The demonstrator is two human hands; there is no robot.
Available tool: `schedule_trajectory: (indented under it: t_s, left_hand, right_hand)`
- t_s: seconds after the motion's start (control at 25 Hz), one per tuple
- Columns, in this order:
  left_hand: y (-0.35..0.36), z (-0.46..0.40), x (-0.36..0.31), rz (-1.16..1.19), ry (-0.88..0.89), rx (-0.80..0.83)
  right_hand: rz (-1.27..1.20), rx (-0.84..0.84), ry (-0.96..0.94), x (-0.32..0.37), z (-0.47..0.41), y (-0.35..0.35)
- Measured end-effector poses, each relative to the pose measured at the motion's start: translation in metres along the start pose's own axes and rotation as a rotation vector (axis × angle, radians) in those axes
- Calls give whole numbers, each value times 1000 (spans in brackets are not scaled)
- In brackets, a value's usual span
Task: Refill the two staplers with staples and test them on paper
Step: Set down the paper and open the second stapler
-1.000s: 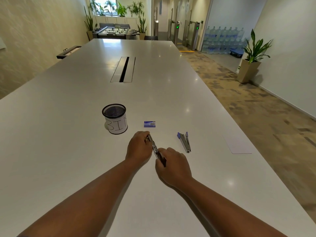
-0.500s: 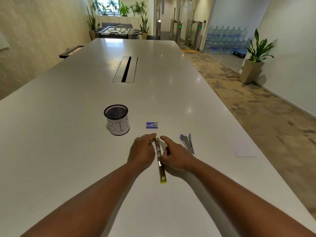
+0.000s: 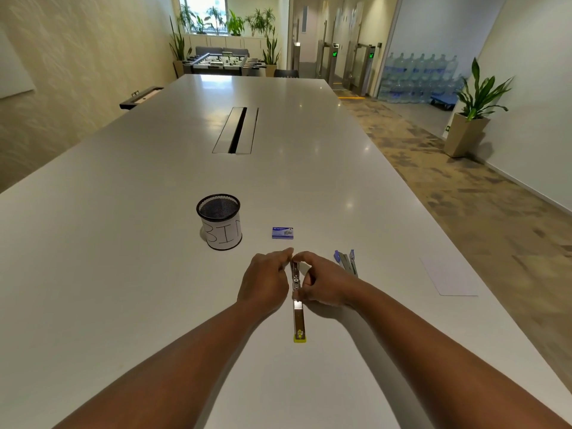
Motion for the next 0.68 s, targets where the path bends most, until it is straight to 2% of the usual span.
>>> schedule_trajectory:
  t_s: [0.24, 0.52, 0.68]
  left_hand:
    - [3, 2, -5, 8, 58, 62]
    - [4, 6, -10, 12, 100, 77]
    - [3, 5, -12, 8, 104, 65]
  right_hand:
    - [-25, -39, -24, 4, 5, 1]
    - [20, -242, -145, 19, 22, -4]
    - [61, -315, -151, 23, 33, -5]
Point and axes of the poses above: each hand's wrist, its own z-axis away from the middle knuckle, its own y-axis out of the palm, x = y × z, the point moved 10 cm from there along -z, towards the middle knuckle, and after that the axes turned 13 degrees about -y, right-handed, at the moved point
